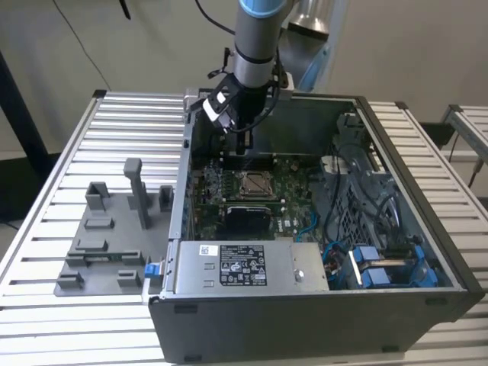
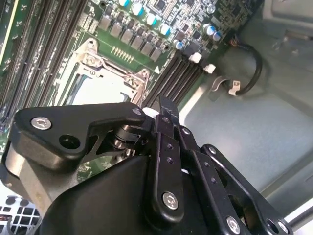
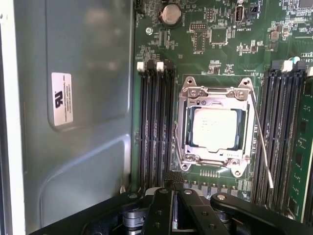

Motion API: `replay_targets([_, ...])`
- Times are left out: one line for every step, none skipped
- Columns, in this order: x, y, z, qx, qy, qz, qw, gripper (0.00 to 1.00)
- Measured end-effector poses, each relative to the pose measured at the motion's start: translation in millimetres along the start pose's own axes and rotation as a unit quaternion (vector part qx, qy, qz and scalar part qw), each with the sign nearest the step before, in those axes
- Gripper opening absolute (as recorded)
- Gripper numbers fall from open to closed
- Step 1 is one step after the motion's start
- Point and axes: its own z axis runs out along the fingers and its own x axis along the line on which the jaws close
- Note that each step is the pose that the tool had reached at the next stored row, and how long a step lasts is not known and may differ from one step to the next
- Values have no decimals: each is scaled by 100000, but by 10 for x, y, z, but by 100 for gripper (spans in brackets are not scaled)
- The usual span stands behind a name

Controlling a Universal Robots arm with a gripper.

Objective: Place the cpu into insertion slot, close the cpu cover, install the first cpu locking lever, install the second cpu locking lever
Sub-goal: 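Install the first cpu locking lever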

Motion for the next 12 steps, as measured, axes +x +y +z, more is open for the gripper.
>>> replay_targets([0,2,0,-2,4,-1,100000,11])
replay_targets([0,2,0,-6,7,2,100000,11])
replay_targets([0,2,0,-6,5,9,100000,11])
replay_targets([0,2,0,-6,7,4,100000,11])
replay_targets([0,3,0,-6,7,0,100000,11])
replay_targets([-1,3,0,-5,6,2,100000,11])
replay_targets([-1,3,0,-7,7,1,100000,11])
replay_targets([-1,4,2,-7,9,-1,100000,11])
replay_targets([-2,4,8,-7,7,1,100000,11])
replay_targets([-2,5,15,-8,3,-6,100000,11])
replay_targets([-2,5,23,-35,3,-12,100000,11])
replay_targets([-2,5,34,-66,-2,-12,100000,11])
